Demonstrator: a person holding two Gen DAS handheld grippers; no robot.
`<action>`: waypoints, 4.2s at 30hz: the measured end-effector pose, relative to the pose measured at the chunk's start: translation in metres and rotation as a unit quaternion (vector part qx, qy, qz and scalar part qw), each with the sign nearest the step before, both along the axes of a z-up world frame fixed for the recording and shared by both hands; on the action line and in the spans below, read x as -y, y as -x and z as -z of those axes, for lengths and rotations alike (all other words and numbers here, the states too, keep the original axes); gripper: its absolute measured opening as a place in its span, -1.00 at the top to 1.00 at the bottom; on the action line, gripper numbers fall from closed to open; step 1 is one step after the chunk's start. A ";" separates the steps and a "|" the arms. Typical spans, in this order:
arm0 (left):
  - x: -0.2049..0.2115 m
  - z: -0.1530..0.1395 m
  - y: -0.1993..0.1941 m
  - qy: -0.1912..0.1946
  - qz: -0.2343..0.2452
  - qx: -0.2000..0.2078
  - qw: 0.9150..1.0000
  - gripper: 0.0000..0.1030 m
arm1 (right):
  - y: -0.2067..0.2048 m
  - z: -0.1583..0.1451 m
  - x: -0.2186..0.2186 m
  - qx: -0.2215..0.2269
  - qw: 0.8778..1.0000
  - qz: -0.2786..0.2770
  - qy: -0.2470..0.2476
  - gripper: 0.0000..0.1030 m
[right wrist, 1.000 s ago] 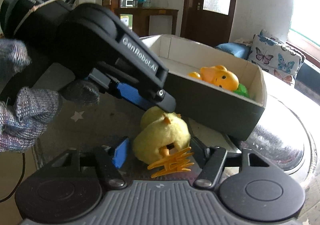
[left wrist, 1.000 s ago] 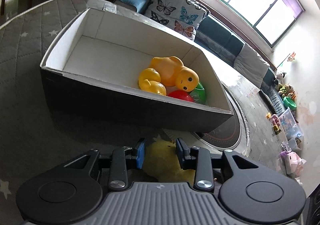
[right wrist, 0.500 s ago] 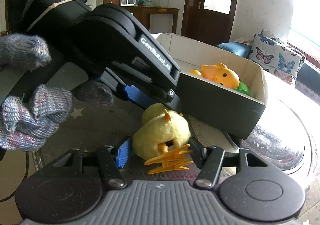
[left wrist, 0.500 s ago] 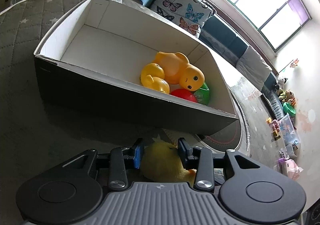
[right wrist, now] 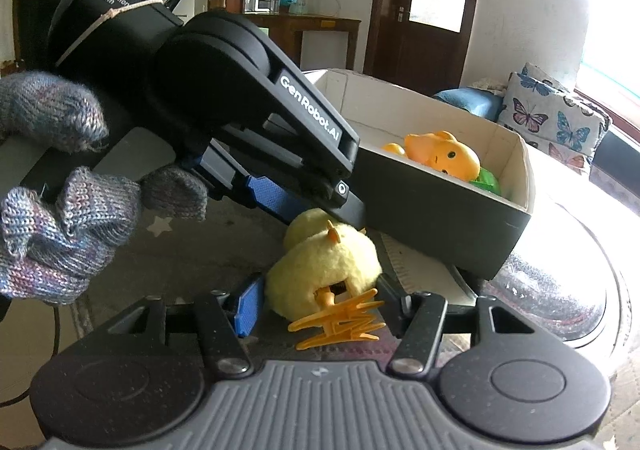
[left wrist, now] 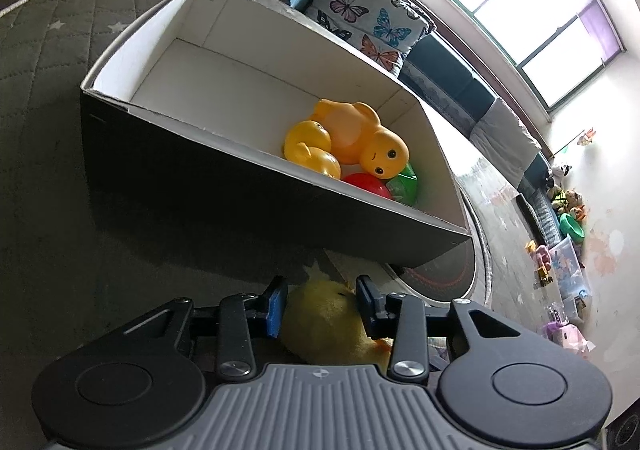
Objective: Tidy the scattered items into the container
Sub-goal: 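Close the left gripper on the fluffy yellow chick, then carry the fluffy chick with the left gripper into the white box, then open the left gripper to release the fluffy chick in the box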
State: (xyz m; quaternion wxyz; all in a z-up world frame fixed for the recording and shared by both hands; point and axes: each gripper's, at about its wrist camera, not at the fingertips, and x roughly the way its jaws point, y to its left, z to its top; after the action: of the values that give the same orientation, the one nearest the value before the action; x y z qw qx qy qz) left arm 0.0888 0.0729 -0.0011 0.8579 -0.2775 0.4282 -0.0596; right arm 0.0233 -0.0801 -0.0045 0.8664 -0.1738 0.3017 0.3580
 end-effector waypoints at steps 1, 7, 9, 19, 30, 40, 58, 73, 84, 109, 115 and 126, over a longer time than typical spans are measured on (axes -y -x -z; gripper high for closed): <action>0.000 -0.002 0.002 -0.002 0.000 0.002 1.000 0.23 | 0.002 -0.002 0.000 0.004 1.000 -0.003 0.001 -0.17; -0.003 -0.026 0.010 -0.004 -0.002 0.028 1.000 0.24 | 0.008 -0.023 0.000 0.028 0.999 -0.018 -0.004 -0.17; -0.006 -0.036 0.010 -0.005 -0.006 0.040 0.999 0.24 | 0.007 -0.033 -0.001 0.040 0.999 -0.022 -0.006 -0.17; -0.027 -0.082 -0.021 -0.017 -0.028 0.087 0.996 0.24 | -0.031 -0.074 -0.022 0.082 0.996 -0.041 -0.012 -0.17; -0.045 -0.078 -0.072 -0.024 -0.044 0.060 0.997 0.25 | -0.084 -0.073 -0.045 0.061 0.997 -0.044 -0.013 -0.17; -0.055 -0.062 -0.102 -0.025 -0.048 0.032 0.998 0.25 | -0.118 -0.061 -0.055 0.033 0.998 -0.044 -0.010 -0.17; -0.070 -0.031 -0.122 -0.027 -0.065 -0.008 0.998 0.26 | -0.148 -0.040 -0.070 -0.012 0.998 -0.057 0.001 -0.17; -0.072 -0.010 -0.133 -0.023 -0.062 -0.029 0.997 0.27 | -0.146 -0.031 -0.073 -0.038 0.997 -0.060 0.010 -0.17; -0.072 -0.001 -0.132 -0.020 -0.061 -0.034 0.997 0.25 | -0.147 -0.030 -0.070 -0.053 0.997 -0.055 -0.004 -0.18; -0.067 -0.011 -0.129 -0.067 -0.054 -0.023 0.996 0.24 | -0.148 -0.034 -0.068 -0.033 0.999 -0.030 0.007 -0.21; -0.065 -0.022 -0.124 -0.074 -0.052 -0.008 0.996 0.24 | -0.148 -0.037 -0.062 -0.033 0.999 -0.023 -0.002 -0.21; -0.057 -0.035 -0.106 -0.095 -0.046 0.009 0.994 0.25 | -0.135 -0.049 -0.051 -0.020 1.000 -0.014 -0.010 -0.21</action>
State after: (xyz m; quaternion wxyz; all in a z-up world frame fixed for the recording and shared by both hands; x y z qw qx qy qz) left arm 0.1948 0.1296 0.0343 0.8859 -0.2140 0.4112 0.0182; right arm 0.1583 -0.0294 0.0449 0.8566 -0.1622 0.3134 0.3764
